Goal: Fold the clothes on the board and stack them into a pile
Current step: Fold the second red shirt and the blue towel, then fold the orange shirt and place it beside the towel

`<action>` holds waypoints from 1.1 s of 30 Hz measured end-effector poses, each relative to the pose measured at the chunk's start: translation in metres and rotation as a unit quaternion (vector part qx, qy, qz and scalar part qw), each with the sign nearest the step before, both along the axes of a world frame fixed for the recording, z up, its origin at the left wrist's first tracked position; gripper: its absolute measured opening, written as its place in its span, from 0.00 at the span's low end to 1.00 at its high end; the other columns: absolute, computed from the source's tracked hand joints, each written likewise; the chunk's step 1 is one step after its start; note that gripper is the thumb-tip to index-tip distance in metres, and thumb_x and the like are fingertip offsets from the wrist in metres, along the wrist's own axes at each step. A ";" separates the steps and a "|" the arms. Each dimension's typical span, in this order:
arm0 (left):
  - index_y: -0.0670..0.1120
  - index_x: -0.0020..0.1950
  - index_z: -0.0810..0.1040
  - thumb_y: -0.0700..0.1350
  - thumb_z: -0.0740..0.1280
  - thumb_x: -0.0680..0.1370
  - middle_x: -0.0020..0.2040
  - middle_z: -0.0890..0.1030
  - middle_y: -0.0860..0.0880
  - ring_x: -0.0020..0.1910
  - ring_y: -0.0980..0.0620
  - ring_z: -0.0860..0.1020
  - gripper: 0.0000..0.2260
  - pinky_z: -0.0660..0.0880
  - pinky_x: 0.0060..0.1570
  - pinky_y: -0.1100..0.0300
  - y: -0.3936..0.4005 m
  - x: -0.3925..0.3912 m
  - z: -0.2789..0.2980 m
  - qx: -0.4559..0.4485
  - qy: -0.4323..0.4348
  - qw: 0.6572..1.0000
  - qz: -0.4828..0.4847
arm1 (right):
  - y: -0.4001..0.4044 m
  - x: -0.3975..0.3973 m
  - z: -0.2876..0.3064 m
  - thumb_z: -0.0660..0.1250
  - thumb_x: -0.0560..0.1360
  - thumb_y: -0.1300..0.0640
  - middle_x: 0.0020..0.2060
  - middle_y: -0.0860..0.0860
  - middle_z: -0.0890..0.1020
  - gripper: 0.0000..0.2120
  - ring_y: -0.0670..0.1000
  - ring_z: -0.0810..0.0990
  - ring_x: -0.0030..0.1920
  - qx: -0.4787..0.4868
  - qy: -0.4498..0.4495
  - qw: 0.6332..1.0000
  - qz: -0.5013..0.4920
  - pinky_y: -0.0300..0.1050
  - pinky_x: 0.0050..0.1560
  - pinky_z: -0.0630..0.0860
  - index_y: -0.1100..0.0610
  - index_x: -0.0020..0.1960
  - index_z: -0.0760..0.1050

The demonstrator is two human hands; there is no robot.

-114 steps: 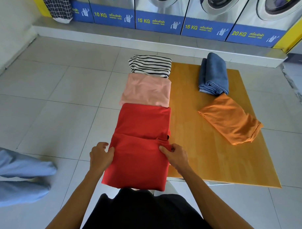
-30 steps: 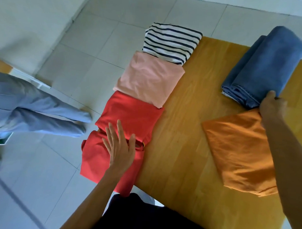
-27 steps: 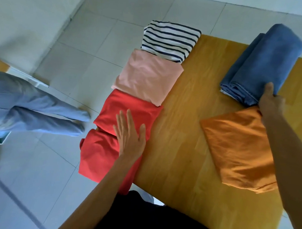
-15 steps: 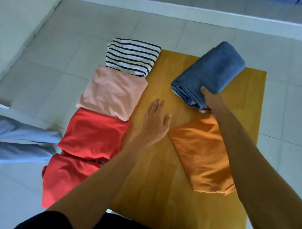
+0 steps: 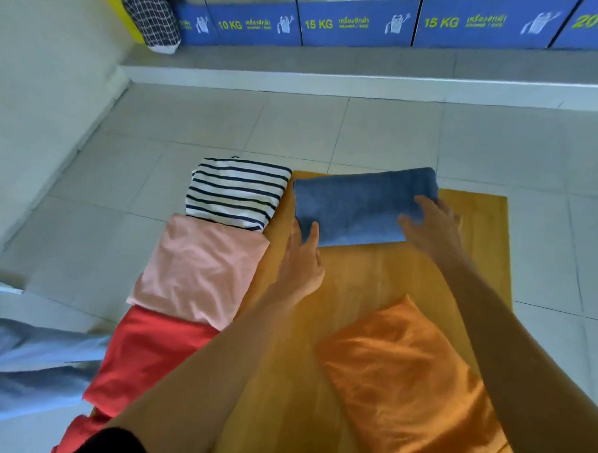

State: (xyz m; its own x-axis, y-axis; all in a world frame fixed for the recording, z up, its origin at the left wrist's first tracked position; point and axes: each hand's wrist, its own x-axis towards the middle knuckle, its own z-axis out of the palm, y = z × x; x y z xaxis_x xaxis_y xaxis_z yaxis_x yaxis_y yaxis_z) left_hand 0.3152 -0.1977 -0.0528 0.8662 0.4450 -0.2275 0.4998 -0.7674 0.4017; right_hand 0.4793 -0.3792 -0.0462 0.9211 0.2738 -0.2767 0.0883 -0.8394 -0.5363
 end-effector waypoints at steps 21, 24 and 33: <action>0.50 0.78 0.57 0.40 0.61 0.78 0.74 0.67 0.47 0.68 0.49 0.71 0.29 0.71 0.59 0.56 0.038 -0.007 -0.009 -0.157 -0.091 0.972 0.147 | -0.056 -0.061 0.023 0.68 0.78 0.49 0.65 0.47 0.77 0.24 0.49 0.78 0.60 0.129 0.036 0.987 -0.093 0.49 0.61 0.74 0.48 0.73 0.69; 0.46 0.70 0.71 0.47 0.60 0.81 0.64 0.79 0.46 0.56 0.51 0.78 0.17 0.71 0.50 0.61 -0.012 -0.045 -0.019 -0.237 -0.001 0.965 0.111 | -0.118 -0.119 0.022 0.68 0.78 0.48 0.64 0.49 0.80 0.20 0.49 0.79 0.58 0.100 0.047 0.974 -0.197 0.49 0.60 0.74 0.49 0.68 0.74; 0.48 0.68 0.68 0.66 0.62 0.75 0.62 0.78 0.49 0.59 0.45 0.77 0.29 0.75 0.56 0.50 -0.107 -0.120 -0.020 -0.214 0.132 0.968 -0.020 | -0.179 -0.309 0.004 0.66 0.75 0.35 0.57 0.56 0.83 0.31 0.58 0.82 0.54 -0.018 0.180 0.899 -0.399 0.52 0.50 0.77 0.57 0.68 0.70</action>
